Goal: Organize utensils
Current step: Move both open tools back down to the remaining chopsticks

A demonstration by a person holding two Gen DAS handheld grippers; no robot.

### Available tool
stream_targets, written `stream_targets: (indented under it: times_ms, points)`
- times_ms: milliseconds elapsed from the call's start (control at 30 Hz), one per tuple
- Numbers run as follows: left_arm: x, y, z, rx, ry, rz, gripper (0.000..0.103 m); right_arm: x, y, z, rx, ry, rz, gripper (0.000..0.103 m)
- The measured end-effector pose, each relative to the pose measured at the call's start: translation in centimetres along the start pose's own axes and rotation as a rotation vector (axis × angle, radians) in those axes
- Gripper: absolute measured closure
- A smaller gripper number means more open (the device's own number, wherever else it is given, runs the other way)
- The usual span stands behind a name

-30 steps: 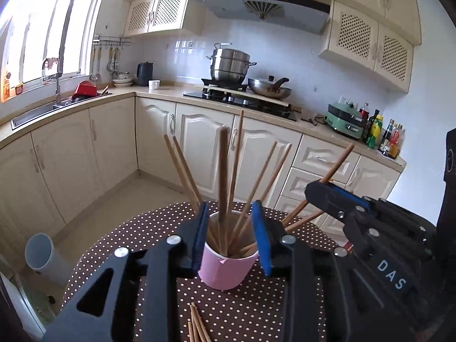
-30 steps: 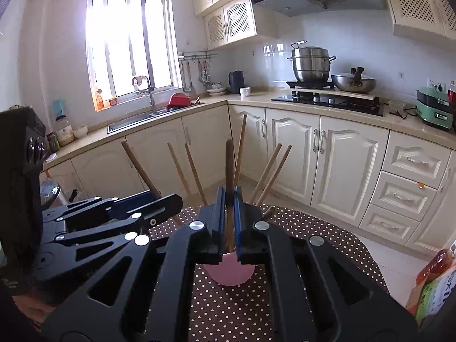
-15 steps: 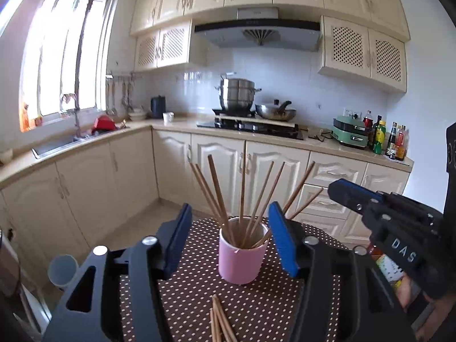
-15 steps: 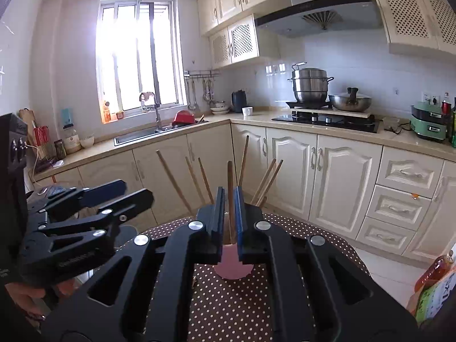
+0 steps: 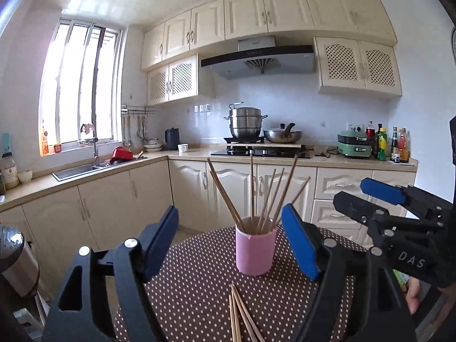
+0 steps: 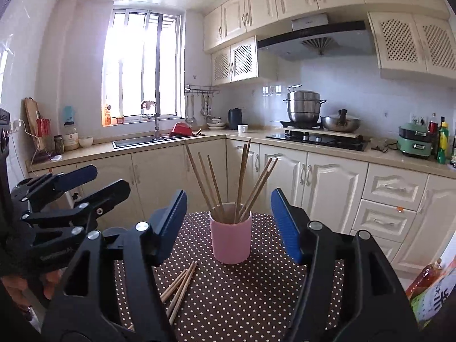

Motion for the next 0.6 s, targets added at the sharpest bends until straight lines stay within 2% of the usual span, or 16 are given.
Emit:
stream_targets:
  times_ms: [100, 267, 433, 600]
  points:
    - [0.6, -1.5, 0.6, 0.012, 0.006, 0.03, 0.029, 0.2, -1.3, 0.4, 0.0, 0.001, 0.023, 0.039]
    - [0.5, -4.4, 2.5, 0.005, 0.038, 0.101, 0.029, -0.1, -5.3, 1.8, -0.015, 0.026, 0.126, 0.039]
    - [-0.4, -9.1, 4.8, 0.049, 0.031, 0.255, 0.029, -1.4, -10.0, 3.4, -0.036, 0.056, 0.274, 0.039]
    - [-1.2, -12.5, 7.2, 0.13, 0.047, 0.342, 0.029, -2.7, -14.4, 4.8, -0.032, 0.073, 0.42, 0.039]
Point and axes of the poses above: each gripper's, at about its wrist camera, not at the fingertips, and x roughly against the way its jaws point, z to its left, y to its top, the point moved 10 cm from there along -x, roughly the way its jaws point, and after that the axes turned 13 degrees about -z, right-handed, at the moved point
